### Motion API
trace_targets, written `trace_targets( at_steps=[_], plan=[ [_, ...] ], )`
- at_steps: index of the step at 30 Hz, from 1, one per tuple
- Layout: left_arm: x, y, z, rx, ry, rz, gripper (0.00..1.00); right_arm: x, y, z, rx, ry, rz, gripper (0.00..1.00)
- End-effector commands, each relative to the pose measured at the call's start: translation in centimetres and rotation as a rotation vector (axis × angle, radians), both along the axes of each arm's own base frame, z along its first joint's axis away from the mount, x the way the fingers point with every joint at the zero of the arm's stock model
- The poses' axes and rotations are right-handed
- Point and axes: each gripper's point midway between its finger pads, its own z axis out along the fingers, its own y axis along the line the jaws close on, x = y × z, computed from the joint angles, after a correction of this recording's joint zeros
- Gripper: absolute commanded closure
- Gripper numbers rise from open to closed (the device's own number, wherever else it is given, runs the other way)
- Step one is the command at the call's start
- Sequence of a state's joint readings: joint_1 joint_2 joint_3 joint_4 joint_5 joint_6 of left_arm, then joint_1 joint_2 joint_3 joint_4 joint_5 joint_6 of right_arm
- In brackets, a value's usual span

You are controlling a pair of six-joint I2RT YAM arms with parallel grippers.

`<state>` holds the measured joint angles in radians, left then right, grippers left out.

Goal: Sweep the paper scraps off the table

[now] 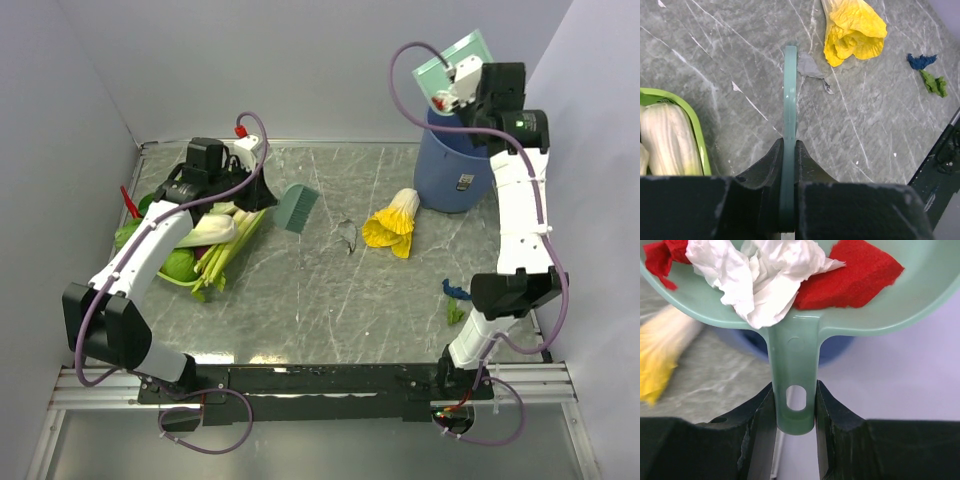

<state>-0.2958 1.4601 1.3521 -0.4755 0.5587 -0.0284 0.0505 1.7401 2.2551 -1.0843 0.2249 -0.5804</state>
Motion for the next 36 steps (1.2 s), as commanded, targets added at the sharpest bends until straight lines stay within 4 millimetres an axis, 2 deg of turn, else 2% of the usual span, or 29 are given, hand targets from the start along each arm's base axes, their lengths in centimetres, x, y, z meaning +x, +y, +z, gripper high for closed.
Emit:
trace_targets(
  at_steps=[1,2,6,10,15,21,31,36],
  plan=[
    [0.1,-1.0,1.9,-0.067,-0.034,-0.03,0.99,-0.2,-5.7,1.8,-0.118,-0.002,-0.16,1.0],
    [0.1,-1.0,1.9,-0.068,-0.033,-0.031,0.99,-0.2,-6.3,2.3,-0.158,0.002,-0.156,1.0],
    [0.1,-1.2,1.6,-0.072,-0.023,-0.035,0.99,0.1,-8.9,1.8,-0.308,0.071,-0.201,1.0],
    [-0.1,-1.4,1.5,-0.081,-0.012,-0.045,0.99,0.1,-10.9,1.6,-0.386,0.116,-0.236,1.0],
    [-0.2,-1.6,1.2,-0.081,-0.006,-0.054,0.99,0.4,-12.9,2.6,-0.455,0.109,-0.274,1.0],
    [0.0,-1.8,1.3,-0.087,-0.007,-0.06,0.99,0.5,-14.3,2.0,-0.544,0.181,-0.276,1.0],
    [0.1,-2.3,1.1,-0.093,0.008,-0.082,0.99,1.0,-16.2,3.1,-0.651,0.198,-0.295,1.0],
    [0.2,-2.5,1.1,-0.088,-0.007,-0.087,0.99,1.7,-17.0,2.7,-0.739,0.25,-0.275,1.0]
  ],
)
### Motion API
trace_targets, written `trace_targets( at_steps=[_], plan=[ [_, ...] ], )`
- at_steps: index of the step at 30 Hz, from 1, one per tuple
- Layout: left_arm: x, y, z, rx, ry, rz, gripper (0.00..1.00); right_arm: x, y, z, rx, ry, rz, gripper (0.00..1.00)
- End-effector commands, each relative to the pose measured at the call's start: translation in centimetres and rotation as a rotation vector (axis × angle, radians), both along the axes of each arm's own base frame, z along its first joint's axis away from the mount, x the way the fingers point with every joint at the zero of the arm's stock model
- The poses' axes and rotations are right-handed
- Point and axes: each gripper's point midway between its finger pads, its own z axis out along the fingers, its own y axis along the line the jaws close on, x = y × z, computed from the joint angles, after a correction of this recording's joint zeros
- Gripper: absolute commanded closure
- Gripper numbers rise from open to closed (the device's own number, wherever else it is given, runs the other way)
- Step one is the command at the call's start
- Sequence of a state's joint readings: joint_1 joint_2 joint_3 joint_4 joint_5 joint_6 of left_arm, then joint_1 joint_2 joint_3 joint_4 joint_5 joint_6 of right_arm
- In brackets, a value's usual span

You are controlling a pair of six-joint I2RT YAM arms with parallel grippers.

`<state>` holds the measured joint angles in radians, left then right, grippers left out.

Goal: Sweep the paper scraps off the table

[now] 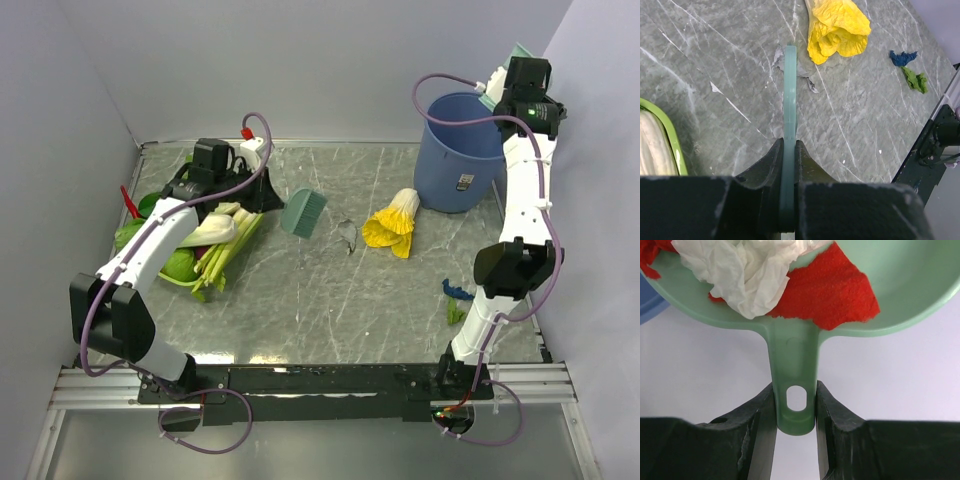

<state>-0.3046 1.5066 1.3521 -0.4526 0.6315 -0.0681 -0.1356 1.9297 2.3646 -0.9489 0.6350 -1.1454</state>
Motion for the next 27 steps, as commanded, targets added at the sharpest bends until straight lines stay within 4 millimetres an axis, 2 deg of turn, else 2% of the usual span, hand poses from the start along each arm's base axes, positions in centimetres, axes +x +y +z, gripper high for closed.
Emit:
trace_targets(
  at_steps=[1,3,5,9,11,12,13,15,18,21,22,24,27],
  plan=[
    [0.4,-1.1,2.1,-0.038,-0.073,-0.037,0.99,0.7,-1.4,0.5,-0.119,0.037,-0.025,1.0],
    [0.3,-1.2,2.0,-0.038,-0.066,-0.043,0.99,1.5,-1.1,0.5,-0.153,0.046,-0.018,1.0],
    [0.2,-1.3,2.0,-0.041,-0.064,-0.046,0.99,1.4,-1.2,0.4,-0.208,0.091,-0.049,1.0],
    [0.2,-1.1,2.1,-0.032,-0.076,-0.043,0.99,1.5,-1.4,2.4,-0.26,0.044,-0.071,1.0],
    [0.0,-1.0,2.0,-0.031,-0.076,-0.042,0.99,1.3,-1.6,1.8,-0.246,0.06,-0.092,1.0],
    [0.0,-1.0,2.0,-0.031,-0.078,-0.044,0.99,0.9,-1.4,0.9,-0.228,0.11,-0.087,1.0],
    [-0.1,-1.0,2.0,-0.032,-0.077,-0.045,0.99,0.8,-1.4,1.0,-0.193,0.069,-0.104,1.0],
    [-0.1,-1.0,1.8,-0.03,-0.07,-0.045,0.99,0.3,-1.6,-0.9,-0.162,0.131,-0.109,1.0],
    [-0.1,-1.1,1.9,-0.027,-0.073,-0.049,0.99,0.0,-1.3,-1.1,-0.109,0.093,-0.113,1.0],
    [0.0,-1.2,1.8,-0.03,-0.069,-0.055,0.99,-0.4,-1.2,-2.4,-0.086,0.12,-0.121,1.0],
    [0.1,-1.3,1.9,-0.033,-0.066,-0.055,0.99,-0.5,-1.1,-2.0,-0.075,0.099,-0.119,1.0],
    [0.2,-1.4,1.7,-0.035,-0.058,-0.055,0.99,-0.8,-1.4,-2.7,-0.09,0.139,-0.134,1.0],
    [0.2,-1.7,1.8,-0.033,-0.058,-0.061,0.99,-0.4,-0.2,-0.8,-0.087,0.079,-0.099,1.0]
  ],
)
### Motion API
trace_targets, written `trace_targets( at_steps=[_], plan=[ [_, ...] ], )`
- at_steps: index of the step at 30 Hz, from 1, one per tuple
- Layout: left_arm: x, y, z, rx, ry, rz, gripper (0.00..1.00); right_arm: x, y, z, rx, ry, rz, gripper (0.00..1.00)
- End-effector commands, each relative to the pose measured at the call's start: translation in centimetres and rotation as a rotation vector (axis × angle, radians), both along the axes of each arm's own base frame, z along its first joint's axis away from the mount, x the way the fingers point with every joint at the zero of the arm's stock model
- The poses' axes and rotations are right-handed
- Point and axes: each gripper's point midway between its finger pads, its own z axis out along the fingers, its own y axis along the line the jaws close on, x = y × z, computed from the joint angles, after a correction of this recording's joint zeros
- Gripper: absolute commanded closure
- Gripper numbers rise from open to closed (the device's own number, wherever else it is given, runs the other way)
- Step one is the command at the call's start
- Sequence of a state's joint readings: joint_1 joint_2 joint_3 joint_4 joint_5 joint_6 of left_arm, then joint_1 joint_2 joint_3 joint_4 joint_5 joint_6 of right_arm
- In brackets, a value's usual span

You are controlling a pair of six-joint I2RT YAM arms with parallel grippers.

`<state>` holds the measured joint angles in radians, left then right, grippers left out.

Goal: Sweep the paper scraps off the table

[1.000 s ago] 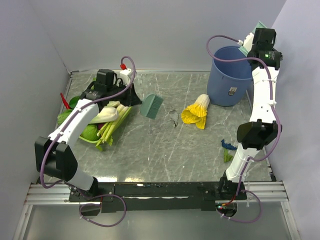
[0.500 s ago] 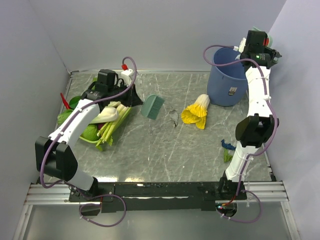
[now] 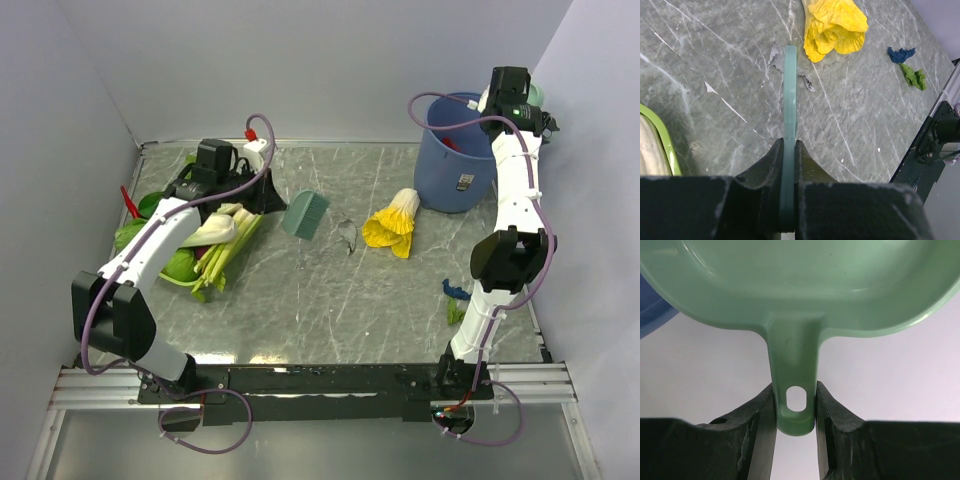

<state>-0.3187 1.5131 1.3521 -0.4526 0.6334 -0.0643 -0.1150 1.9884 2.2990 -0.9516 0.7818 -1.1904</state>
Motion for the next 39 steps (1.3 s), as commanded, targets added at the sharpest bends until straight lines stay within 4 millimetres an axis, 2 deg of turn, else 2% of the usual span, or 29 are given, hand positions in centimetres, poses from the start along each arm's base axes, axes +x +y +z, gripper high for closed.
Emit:
trace_targets(
  at_steps=[1,2,5,6,8,9,11,12,13,14,16,17,19,20,22,23,25,26,28,29,31,34,35,37,38,39],
  plan=[
    [0.5,-1.3,2.0,-0.037,-0.064,-0.045,0.99,-1.1,0.0,1.3,-0.034,-0.026,-0.034,1.0],
    [0.4,-1.3,2.1,-0.039,-0.064,-0.049,0.99,-1.2,-0.4,1.0,-0.07,-0.001,-0.047,1.0],
    [0.5,-1.3,2.2,-0.029,-0.069,-0.047,0.99,-0.9,0.2,2.4,-0.045,-0.07,-0.015,1.0],
    [0.4,-1.4,2.3,-0.031,-0.074,-0.048,0.99,-1.3,-0.3,1.2,-0.062,-0.009,-0.036,1.0],
    [0.2,-1.2,2.3,-0.025,-0.075,-0.05,0.99,-2.5,0.0,1.3,-0.07,0.051,-0.062,1.0],
    [0.2,-1.2,2.2,-0.016,-0.08,-0.053,0.99,-2.1,1.2,4.1,-0.05,-0.066,-0.041,1.0],
    [0.1,-1.0,2.2,-0.012,-0.088,-0.048,0.99,-1.6,0.8,5.5,-0.073,-0.134,-0.03,1.0],
    [0.0,-1.0,2.1,-0.012,-0.089,-0.048,0.99,-2.3,-1.1,2.6,-0.094,-0.047,-0.069,1.0],
    [0.0,-1.1,2.0,-0.016,-0.088,-0.055,0.99,-2.5,-1.5,1.5,-0.11,-0.004,-0.079,1.0],
    [0.0,-1.2,1.8,-0.017,-0.082,-0.057,0.99,-2.7,-1.1,2.8,-0.091,-0.065,-0.081,1.0],
    [0.3,-1.2,1.9,-0.011,-0.074,-0.053,0.99,-2.1,1.1,4.2,-0.025,-0.118,-0.027,1.0],
    [0.4,-1.2,2.1,-0.015,-0.081,-0.052,0.99,-1.9,1.0,3.8,-0.014,-0.118,-0.033,1.0],
    [0.4,-1.4,2.1,-0.021,-0.085,-0.056,0.99,-2.7,-0.8,1.0,-0.053,0.006,-0.093,1.0],
    [0.4,-1.5,2.0,-0.021,-0.085,-0.063,0.99,-2.5,-0.2,1.6,-0.027,-0.032,-0.079,1.0],
    [0.5,-1.5,2.1,-0.011,-0.073,-0.063,0.99,-1.5,2.5,3.9,0.025,-0.141,-0.002,1.0],
    [0.6,-1.5,2.2,-0.012,-0.074,-0.059,0.99,-1.6,2.5,3.6,0.017,-0.129,0.006,1.0],
    [0.6,-1.7,2.2,-0.019,-0.084,-0.064,0.99,-1.7,0.7,1.6,-0.057,-0.074,-0.048,1.0],
    [0.5,-1.8,2.0,-0.018,-0.083,-0.067,0.99,-2.1,0.4,0.9,-0.068,-0.021,-0.061,1.0],
    [0.7,-1.8,1.9,-0.007,-0.072,-0.066,0.99,-1.1,2.7,3.2,0.049,-0.146,0.023,1.0],
    [0.8,-1.8,2.0,-0.006,-0.075,-0.063,0.99,-0.9,2.4,3.9,0.068,-0.198,0.013,1.0],
    [1.1,-1.9,2.1,-0.009,-0.097,-0.056,0.99,-1.4,0.6,1.0,0.018,-0.103,-0.057,1.0],
    [1.9,-2.3,1.6,0.005,-0.095,-0.054,0.99,-1.0,2.6,2.8,0.168,-0.276,0.013,1.0],
    [2.2,-2.6,2.1,0.004,-0.103,-0.051,0.99,-1.1,3.2,3.7,0.188,-0.349,0.03,1.0],
    [3.2,-3.1,2.0,0.003,-0.105,-0.042,0.99,-1.3,4.7,3.7,0.282,-0.449,0.04,1.0],
    [3.7,-3.6,2.9,-0.012,-0.129,-0.042,0.99,-1.8,6.5,3.7,0.391,-0.467,0.102,1.0],
    [4.3,-4.0,2.5,-0.013,-0.124,-0.044,0.99,-2.0,7.7,3.6,0.462,-0.498,0.12,1.0]
  ],
)
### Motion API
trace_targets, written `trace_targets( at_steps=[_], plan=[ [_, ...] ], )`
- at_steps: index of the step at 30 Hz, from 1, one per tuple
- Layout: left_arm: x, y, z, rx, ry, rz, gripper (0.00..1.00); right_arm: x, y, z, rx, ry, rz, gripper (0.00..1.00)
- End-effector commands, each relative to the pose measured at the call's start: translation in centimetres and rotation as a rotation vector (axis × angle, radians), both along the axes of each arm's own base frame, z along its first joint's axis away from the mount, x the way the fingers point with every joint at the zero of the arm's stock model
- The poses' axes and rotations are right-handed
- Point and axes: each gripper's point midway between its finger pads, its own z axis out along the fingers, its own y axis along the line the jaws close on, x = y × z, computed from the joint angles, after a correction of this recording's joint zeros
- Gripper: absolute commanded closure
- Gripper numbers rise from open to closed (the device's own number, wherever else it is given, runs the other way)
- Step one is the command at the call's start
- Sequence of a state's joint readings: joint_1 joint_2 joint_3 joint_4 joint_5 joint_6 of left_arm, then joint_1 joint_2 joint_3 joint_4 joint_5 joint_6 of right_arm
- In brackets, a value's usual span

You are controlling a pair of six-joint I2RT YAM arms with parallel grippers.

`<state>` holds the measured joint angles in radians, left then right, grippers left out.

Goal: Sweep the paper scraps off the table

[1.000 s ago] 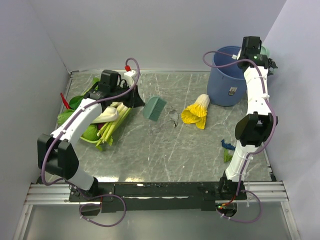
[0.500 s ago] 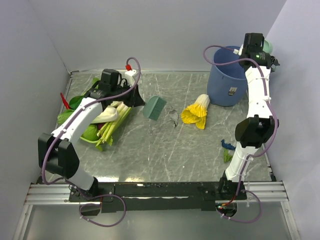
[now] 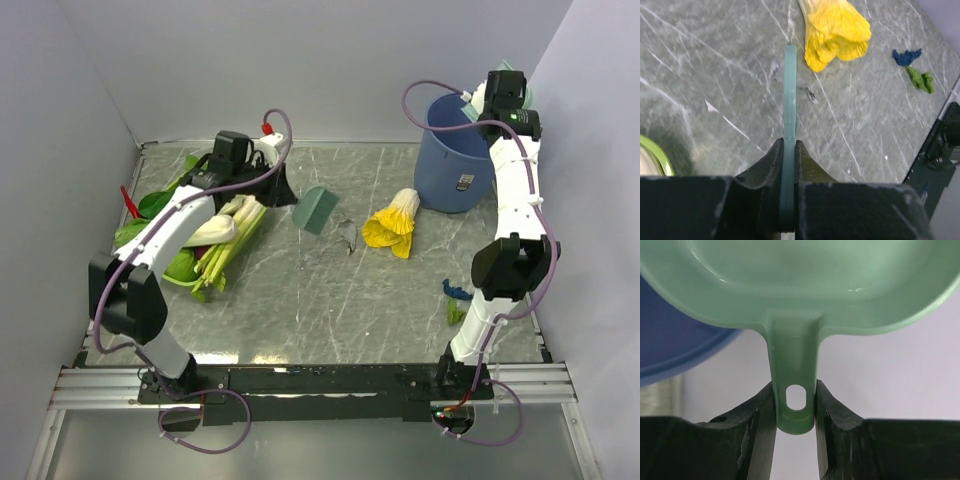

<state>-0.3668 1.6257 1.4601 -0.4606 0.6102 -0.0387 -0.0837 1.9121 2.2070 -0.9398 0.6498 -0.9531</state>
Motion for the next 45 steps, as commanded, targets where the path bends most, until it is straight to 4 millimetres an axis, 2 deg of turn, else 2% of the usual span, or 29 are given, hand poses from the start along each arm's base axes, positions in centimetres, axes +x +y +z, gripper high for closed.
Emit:
trace_targets(
  at_steps=[1,2,4,5,6,8,9,10,11,13,14,15,18,20,22,25,29,32,34,35,36,37,38,40,41,42,43,44,45],
  plan=[
    [3.0,-1.9,3.2,-0.046,-0.121,-0.001,0.99,-2.7,5.8,5.3,0.374,-0.393,0.078,1.0],
    [3.4,-2.5,4.1,-0.062,-0.136,-0.002,0.99,-3.4,8.0,5.6,0.492,-0.43,0.141,1.0],
    [4.7,-3.5,3.7,-0.083,-0.132,0.0,0.99,-4.7,11.3,4.9,0.686,-0.426,0.197,1.0],
    [4.9,-4.2,4.4,-0.116,-0.122,-0.012,0.99,-5.7,12.7,4.9,0.739,-0.402,0.247,1.0],
    [5.5,-4.8,3.5,-0.123,-0.098,-0.016,0.99,-6.6,15.4,3.8,0.842,-0.322,0.341,1.0],
    [5.7,-5.9,3.6,-0.158,-0.058,-0.026,0.99,-8.9,17.2,2.4,0.884,-0.241,0.427,1.0],
    [6.0,-6.4,2.6,-0.161,-0.028,-0.024,0.99,-9.8,17.9,1.6,0.903,-0.215,0.461,1.0],
    [6.2,-6.6,2.5,-0.17,-0.019,-0.021,0.99,-10.1,17.9,1.3,0.887,-0.229,0.48,1.0],
    [6.2,-7.0,2.5,-0.179,-0.007,-0.018,0.99,-12.2,17.9,-0.5,0.887,-0.208,0.473,1.0],
    [6.0,-7.6,4.0,-0.22,-0.063,-0.048,0.99,-13.5,17.9,-2.7,0.883,-0.199,0.464,1.0],
    [5.2,-8.2,4.0,-0.23,-0.077,-0.081,0.99,-14.8,17.8,-1.8,0.872,-0.248,0.47,1.0],
    [4.2,-8.5,5.7,-0.254,-0.128,-0.118,0.99,-15.2,17.7,-1.8,0.873,-0.271,0.459,1.0],
    [1.1,-10.6,8.0,-0.307,-0.217,-0.258,0.99,-16.3,17.1,-0.9,0.876,-0.375,0.413,1.0],
    [-1.0,-12.7,8.4,-0.31,-0.216,-0.334,0.99,-16.7,16.6,0.3,0.866,-0.459,0.393,1.0],
    [-2.5,-14.6,7.4,-0.307,-0.188,-0.397,0.99,-16.9,16.1,0.9,0.855,-0.507,0.373,1.0],
    [-6.4,-18.8,5.6,-0.294,-0.172,-0.511,0.99,-16.8,15.0,1.6,0.834,-0.548,0.311,1.0],
    [-10.1,-23.5,2.9,-0.304,-0.138,-0.626,0.99,-16.8,14.5,1.3,0.824,-0.526,0.273,1.0],
    [-13.3,-26.8,2.0,-0.373,-0.09,-0.736,0.99,-16.7,14.7,1.0,0.822,-0.518,0.285,1.0],
    [-15.6,-28.9,2.9,-0.456,-0.082,-0.801,0.99,-16.5,14.7,0.4,0.827,-0.504,0.274,1.0],
    [-16.5,-29.8,1.4,-0.468,-0.048,-0.838,0.99,-16.4,14.7,0.2,0.829,-0.498,0.27,1.0],
    [-17.1,-30.4,1.1,-0.487,-0.031,-0.854,0.99,-16.4,14.7,0.0,0.834,-0.49,0.269,1.0],
    [-18.4,-31.5,1.8,-0.545,-0.026,-0.875,0.99,-16.3,14.8,-0.2,0.837,-0.478,0.265,1.0],
    [-18.3,-32.5,0.3,-0.551,0.006,-0.847,0.99,-16.3,14.7,-0.4,0.837,-0.472,0.263,1.0],
    [-18.1,-34.2,0.0,-0.573,0.042,-0.763,0.99,-16.4,14.9,-0.5,0.842,-0.457,0.262,1.0],
    [-17.5,-35.1,-1.5,-0.558,0.079,-0.704,0.99,-16.5,15.0,-0.5,0.844,-0.451,0.265,1.0],
    [-15.4,-36.0,-2.1,-0.557,0.092,-0.57,0.99,-16.7,15.0,-0.1,0.842,-0.452,0.27,1.0],
    [-14.4,-36.6,-1.4,-0.578,0.16,-0.5,0.99,-16.7,15.1,-0.1,0.847,-0.443,0.275,1.0],
    [-13.4,-37.1,-4.2,-0.531,0.24,-0.435,0.99,-16.9,15.2,-0.4,0.851,-0.426,0.271,1.0],
    [-12.6,-37.6,-5.0,-0.523,0.279,-0.385,0.99,-17.0,15.2,-0.4,0.85,-0.419,0.271,1.0]
  ],
)
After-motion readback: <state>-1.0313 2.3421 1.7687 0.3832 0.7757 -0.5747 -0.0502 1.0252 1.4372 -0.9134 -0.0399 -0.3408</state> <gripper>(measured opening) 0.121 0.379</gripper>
